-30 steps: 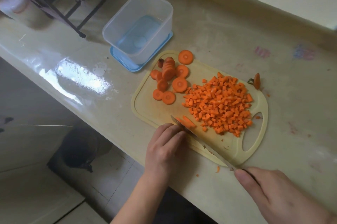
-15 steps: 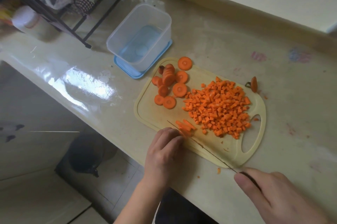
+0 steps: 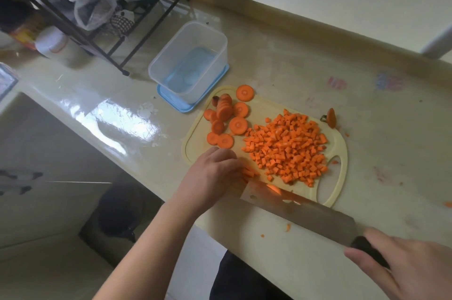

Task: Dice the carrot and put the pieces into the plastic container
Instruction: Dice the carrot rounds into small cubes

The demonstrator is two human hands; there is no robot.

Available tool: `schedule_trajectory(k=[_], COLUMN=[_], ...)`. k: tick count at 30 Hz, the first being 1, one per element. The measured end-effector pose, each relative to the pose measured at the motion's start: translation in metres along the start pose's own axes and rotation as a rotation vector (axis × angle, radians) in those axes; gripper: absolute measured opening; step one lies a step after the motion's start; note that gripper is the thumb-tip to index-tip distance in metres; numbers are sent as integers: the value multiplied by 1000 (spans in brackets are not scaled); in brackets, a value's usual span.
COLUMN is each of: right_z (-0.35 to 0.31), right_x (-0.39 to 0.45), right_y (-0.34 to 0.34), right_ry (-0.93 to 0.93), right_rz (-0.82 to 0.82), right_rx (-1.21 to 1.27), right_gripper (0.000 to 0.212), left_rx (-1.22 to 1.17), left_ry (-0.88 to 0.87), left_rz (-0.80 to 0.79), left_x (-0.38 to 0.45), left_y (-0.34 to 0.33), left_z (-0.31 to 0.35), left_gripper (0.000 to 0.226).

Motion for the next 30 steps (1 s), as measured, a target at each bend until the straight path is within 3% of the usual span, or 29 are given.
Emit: schedule_trajectory(k=[5, 12, 23, 30], right_z=[2, 7, 21, 16], right_x=[-6, -9, -13, -6], right_y=[-1, 0, -13, -11], right_ry=[-20, -74, -137, -131], right_rz=[7, -2, -8, -19], right_rx=[38, 67, 110, 111], right_gripper=[63, 64, 61, 50], left_rx=[12, 17, -23, 4], left_ry=[-6, 16, 50, 80], left_rz=[-58, 8, -120, -158], left_x=[8, 24, 15, 6], left_y=[-2, 6, -12, -24], left_z=[2, 4, 4, 0], left_gripper=[25, 17, 42, 29])
Point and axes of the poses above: each hand's wrist, its own x-axis towards the middle knuckle, its own y-axis out of the back of the hand, z = x × y, the point moved 10 cm from there along x, towards the middle knuckle, and after that the axes turned 1 degree about -z, right-handed, at the moved point
